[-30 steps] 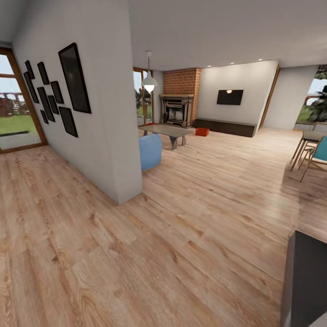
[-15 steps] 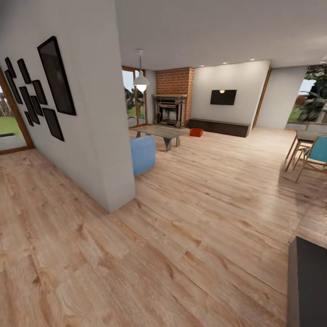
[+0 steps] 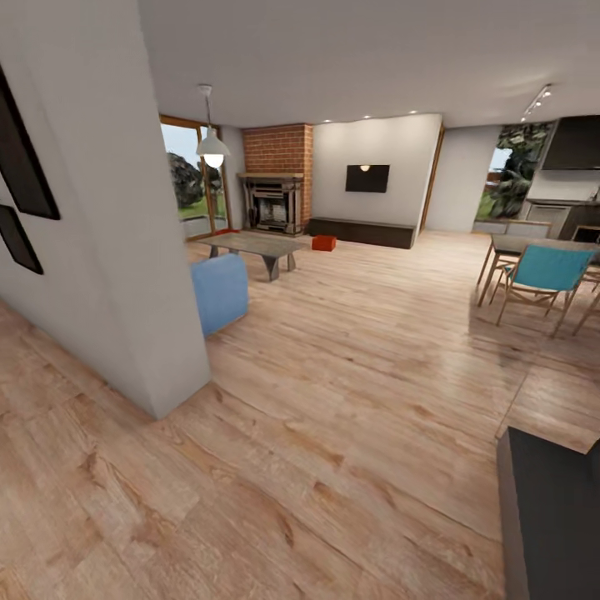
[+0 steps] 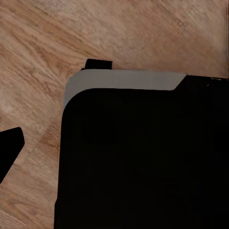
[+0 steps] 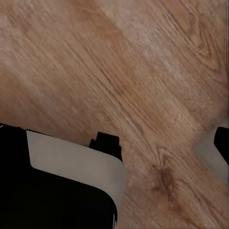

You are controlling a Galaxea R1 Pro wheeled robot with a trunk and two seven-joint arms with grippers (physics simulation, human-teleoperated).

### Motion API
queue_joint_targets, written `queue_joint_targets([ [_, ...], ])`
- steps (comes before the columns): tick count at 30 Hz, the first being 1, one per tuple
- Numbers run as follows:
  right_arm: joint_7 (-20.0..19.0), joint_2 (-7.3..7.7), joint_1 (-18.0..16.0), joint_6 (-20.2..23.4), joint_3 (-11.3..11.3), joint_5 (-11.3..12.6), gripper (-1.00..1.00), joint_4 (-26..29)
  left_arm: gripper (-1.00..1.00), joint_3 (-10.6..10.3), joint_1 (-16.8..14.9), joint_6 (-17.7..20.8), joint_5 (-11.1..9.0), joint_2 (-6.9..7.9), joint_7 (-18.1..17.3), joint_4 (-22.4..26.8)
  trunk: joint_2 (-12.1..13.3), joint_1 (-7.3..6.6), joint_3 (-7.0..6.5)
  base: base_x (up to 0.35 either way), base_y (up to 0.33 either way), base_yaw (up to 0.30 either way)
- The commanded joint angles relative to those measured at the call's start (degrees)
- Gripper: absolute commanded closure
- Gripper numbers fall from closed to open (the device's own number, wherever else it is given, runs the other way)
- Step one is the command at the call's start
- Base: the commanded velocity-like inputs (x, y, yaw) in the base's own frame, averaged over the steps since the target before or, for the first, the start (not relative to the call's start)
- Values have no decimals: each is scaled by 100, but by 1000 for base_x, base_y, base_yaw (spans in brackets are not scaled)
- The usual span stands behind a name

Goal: Move the two storage containers from the living room to the garage. In the garage, place one container on the floor and stack the other container on top of it (either order is fine).

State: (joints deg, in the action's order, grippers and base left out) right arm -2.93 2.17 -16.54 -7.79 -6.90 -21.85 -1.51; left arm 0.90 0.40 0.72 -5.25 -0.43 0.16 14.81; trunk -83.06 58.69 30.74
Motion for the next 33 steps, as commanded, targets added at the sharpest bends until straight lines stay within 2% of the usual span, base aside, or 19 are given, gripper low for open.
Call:
queue_joint_targets([
  [1,-14,3,-8,-30,-49,-37,-100,-16,-100,7,4,8,-55,-1,2,13,-2,4,5,338,0,-282],
  [12,-14,3,-8,-30,-49,-34,-100,-16,-100,7,4,8,-55,-1,2,13,-2,4,5,338,0,-231],
  [33,-14,3,-8,-30,-40,-38,-100,-16,-100,7,4,8,-55,-4,2,13,-2,4,5,338,0,-7],
])
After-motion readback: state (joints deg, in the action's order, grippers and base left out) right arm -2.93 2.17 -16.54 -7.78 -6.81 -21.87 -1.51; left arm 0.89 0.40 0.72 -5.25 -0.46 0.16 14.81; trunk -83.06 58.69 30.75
